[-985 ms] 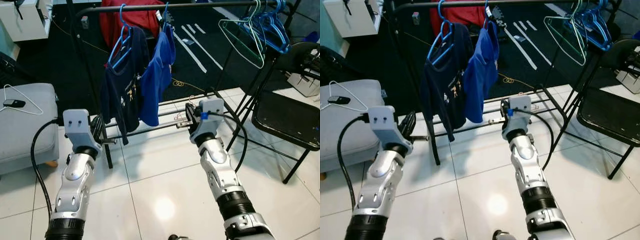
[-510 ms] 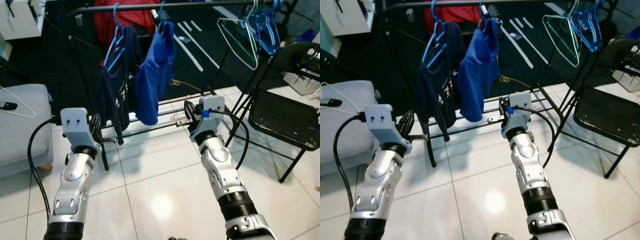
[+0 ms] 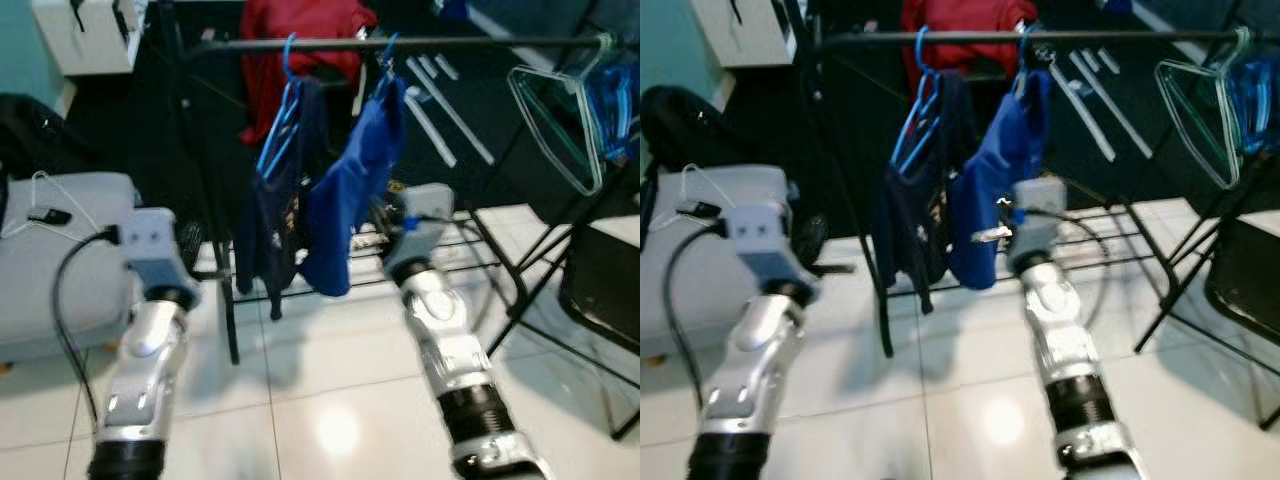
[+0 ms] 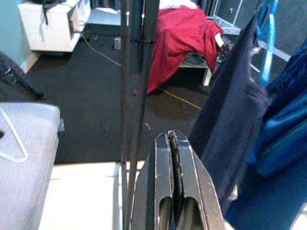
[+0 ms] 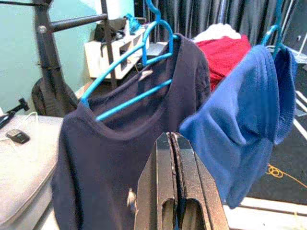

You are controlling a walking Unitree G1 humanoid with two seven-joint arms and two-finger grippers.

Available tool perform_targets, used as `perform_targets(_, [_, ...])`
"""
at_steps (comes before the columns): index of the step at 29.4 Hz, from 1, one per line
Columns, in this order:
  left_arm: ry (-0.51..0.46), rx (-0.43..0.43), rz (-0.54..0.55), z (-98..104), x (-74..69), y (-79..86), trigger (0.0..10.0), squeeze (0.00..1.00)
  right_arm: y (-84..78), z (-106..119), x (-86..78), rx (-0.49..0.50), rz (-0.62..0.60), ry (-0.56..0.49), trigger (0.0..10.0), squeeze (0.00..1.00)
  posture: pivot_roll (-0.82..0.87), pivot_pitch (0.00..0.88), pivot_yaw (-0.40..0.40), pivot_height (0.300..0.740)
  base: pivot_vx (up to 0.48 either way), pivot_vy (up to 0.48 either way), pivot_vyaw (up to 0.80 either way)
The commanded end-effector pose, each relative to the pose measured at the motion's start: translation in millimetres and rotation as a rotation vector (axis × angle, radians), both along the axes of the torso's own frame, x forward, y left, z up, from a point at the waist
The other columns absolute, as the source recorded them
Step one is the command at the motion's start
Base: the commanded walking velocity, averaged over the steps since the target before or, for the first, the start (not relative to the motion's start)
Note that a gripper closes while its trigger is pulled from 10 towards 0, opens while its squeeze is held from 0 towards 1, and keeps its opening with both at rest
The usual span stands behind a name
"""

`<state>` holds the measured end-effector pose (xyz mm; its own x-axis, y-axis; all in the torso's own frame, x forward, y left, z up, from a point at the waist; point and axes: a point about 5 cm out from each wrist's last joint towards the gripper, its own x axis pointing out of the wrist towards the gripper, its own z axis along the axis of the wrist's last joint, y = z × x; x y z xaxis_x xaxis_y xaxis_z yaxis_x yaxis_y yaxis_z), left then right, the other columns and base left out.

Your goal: Hang hanger

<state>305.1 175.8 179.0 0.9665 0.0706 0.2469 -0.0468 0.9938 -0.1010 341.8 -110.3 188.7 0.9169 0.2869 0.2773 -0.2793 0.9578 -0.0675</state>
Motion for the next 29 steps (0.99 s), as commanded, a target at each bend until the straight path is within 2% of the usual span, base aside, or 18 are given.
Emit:
perform_targets(1, [0.017, -0.009, -0.018, -3.3, 0.0, -6.5, 10.0, 0.00, -9.5, -6.8, -2.3, 0.019, -0.023, 0.033, 10.0, 0.00, -0.06, 0.169, -0.054, 0.740, 0.439, 0.000, 0.00])
perform_targets(12, [0.015, -0.023, -0.009, -2.9, -1.6, -5.6, 10.0, 0.00, -12.0, -4.0, -5.0, 0.014, -0.019, 0.020, 10.0, 0.00, -0.07, 0.164, -0.062, 0.740, 0.435, 0.000, 0.00])
perform_targets(17, [-0.003, -0.055, -0.027, -1.5, -5.5, -3.5, 10.0, 0.00, -9.6, -2.1, -11.4, 0.016, -0.003, -0.014, 10.0, 0.00, -0.07, 0.160, -0.066, 0.740, 0.000, 0.000, 0.00])
perform_targets(22, [-0.005, -0.052, -0.053, -0.4, -7.4, -4.2, 10.0, 0.00, -9.7, 0.5, -14.3, 0.007, -0.008, -0.038, 10.0, 0.00, -0.06, 0.165, -0.062, 0.740, 0.000, 0.000, 0.00])
perform_targets(25, [-0.003, -0.050, -0.062, -0.4, -8.2, -4.8, 10.0, 0.00, -12.9, 4.2, -16.0, 0.022, -0.036, -0.060, 10.0, 0.00, -0.07, 0.177, -0.058, 0.740, 0.000, 0.000, 0.00])
perform_targets(29, [0.003, -0.054, -0.066, -0.9, -8.9, -5.3, 10.0, 0.00, -20.3, 8.0, -19.6, 0.047, -0.098, -0.082, 10.0, 0.00, -0.07, 0.180, -0.056, 0.740, 0.000, -0.429, 0.00])
